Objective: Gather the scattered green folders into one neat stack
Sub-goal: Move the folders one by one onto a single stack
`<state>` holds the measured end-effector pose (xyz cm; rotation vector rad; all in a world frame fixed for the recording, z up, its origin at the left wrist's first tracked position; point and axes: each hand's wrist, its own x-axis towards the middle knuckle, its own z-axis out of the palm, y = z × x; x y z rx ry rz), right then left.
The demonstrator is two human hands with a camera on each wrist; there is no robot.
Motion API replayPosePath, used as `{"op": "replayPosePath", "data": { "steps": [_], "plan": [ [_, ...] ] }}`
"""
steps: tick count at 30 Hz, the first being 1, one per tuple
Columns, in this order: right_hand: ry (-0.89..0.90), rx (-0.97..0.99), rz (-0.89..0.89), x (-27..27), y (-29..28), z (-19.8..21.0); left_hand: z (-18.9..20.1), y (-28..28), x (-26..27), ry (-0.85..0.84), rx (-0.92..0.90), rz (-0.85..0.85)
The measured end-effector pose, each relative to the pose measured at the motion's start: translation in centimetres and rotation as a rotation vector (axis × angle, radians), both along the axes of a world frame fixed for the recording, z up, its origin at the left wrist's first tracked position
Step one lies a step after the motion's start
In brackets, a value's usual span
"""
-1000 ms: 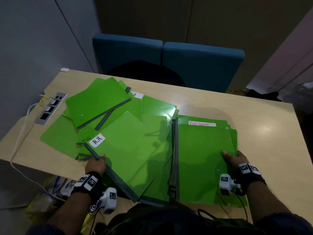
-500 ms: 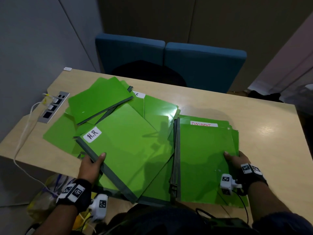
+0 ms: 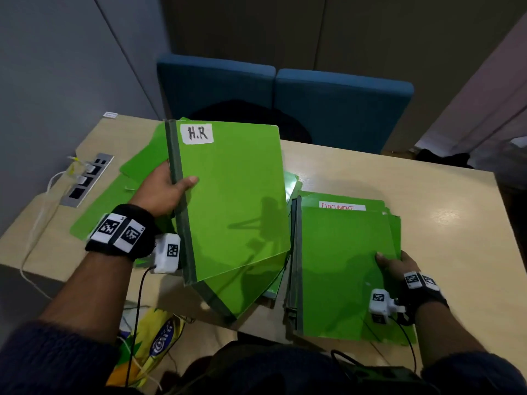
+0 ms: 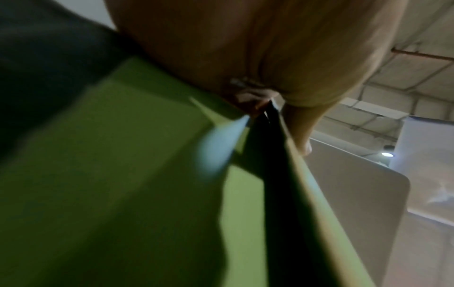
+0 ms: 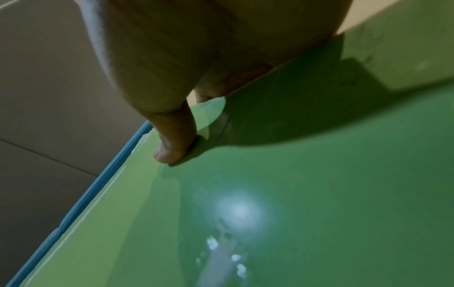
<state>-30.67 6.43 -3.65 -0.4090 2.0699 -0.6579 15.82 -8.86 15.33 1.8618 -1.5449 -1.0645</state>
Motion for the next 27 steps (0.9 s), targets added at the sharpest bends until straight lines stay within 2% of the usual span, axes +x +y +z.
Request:
{"op": "replayPosePath", "data": {
  "steps": [6,8,9,11,13,15,18,20,23,25,27],
  "plan": [
    [-0.007,0.003,0.012,0.1,0.2,0.4,0.4,-2.7,-1.7,-0.103,-0.193,-0.189],
    [-0.006,0.000,0.013,0.1,0.2,0.3,-0.2,-3.5,-2.5,-0.286,-0.316,-0.243],
    [-0.003,0.001,0.008,0.1,0.2,0.4,-0.5,-3.8,-2.8,-0.375,-0.368,-0.244],
    [-0.004,0.004,-0.002,0.2,0.1,0.5,-1.9,-4.0,-3.0,-0.363,-0.396,-0.159],
    [-0.011,0.011,-0.013,0.4,0.1,0.4,-4.3,-3.4,-2.5,-0.225,-0.322,0.056],
    [-0.018,0.006,-0.025,0.3,0.1,0.2,-7.1,-2.3,-1.4,-0.150,-0.162,0.321],
    [-0.044,0.006,-0.054,0.0,0.1,-0.2,-11.4,0.0,1.2,-0.165,0.253,0.567],
    [-0.041,0.005,-0.050,-0.1,0.1,-0.4,-14.3,1.7,2.7,-0.069,0.466,0.633],
    [-0.029,0.012,-0.037,-0.5,0.2,-0.7,-17.8,3.4,4.0,-0.015,0.555,0.656],
    [-0.023,0.009,-0.029,-0.5,0.2,-0.7,-16.7,4.3,3.1,-0.027,0.547,0.664],
    [-0.027,0.003,-0.035,-0.1,0.1,-0.1,-16.0,4.9,2.2,0.044,0.532,0.692]
  ]
}}
